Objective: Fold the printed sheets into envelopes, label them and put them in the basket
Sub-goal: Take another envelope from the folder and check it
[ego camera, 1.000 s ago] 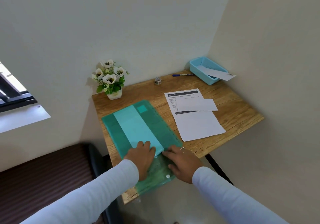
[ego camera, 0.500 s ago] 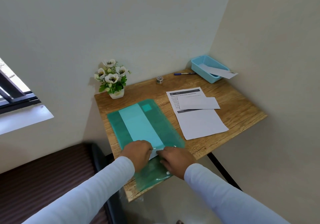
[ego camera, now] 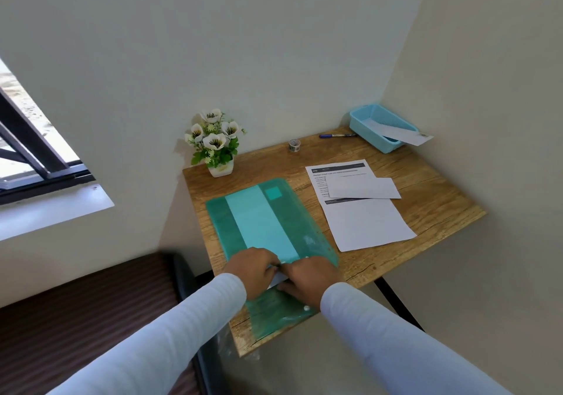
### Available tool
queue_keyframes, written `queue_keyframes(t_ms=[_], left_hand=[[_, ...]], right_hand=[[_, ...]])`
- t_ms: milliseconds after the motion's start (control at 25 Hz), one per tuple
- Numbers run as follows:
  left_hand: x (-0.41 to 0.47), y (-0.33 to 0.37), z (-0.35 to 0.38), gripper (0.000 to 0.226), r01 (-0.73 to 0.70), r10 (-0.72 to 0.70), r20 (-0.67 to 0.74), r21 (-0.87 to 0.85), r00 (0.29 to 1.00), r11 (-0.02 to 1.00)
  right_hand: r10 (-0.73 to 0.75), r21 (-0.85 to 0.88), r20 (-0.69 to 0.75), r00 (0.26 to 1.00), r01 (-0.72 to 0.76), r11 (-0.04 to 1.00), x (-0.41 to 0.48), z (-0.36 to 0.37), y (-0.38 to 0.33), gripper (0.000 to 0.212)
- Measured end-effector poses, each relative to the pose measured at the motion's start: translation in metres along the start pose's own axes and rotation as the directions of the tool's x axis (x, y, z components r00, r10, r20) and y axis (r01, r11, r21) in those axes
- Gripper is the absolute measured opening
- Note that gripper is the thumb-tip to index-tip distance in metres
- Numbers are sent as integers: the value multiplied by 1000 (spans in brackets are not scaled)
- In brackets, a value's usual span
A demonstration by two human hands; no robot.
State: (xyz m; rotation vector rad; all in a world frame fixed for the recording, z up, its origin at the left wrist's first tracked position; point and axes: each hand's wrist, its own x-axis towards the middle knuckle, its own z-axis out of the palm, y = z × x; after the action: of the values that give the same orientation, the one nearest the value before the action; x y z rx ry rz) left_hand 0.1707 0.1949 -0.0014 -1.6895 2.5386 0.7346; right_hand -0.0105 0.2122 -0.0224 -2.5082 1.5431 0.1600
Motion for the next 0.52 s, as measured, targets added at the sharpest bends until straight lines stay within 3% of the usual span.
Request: queue_keyframes(t_ms=[120, 240, 320, 520], left_hand=[[0, 0, -1, 33, 2, -2, 10, -2, 1000, 1000], [3, -3, -3, 35, 25, -24, 28, -18, 999, 1000], [2, -4, -5, 42, 37, -34, 66, -44, 997, 998], [-8, 0, -4, 47, -38, 41, 105, -32, 994, 999]], right_hand=[[-24, -96, -14, 1000, 23, 995, 1, 0, -9, 38], [-90, -295, 28, 996, 95, 951, 2, 3, -16, 16], [-96, -319, 52, 994, 107, 942, 3, 3, -16, 13], [-166, -231, -132, 977, 132, 964, 2, 8, -8, 40]])
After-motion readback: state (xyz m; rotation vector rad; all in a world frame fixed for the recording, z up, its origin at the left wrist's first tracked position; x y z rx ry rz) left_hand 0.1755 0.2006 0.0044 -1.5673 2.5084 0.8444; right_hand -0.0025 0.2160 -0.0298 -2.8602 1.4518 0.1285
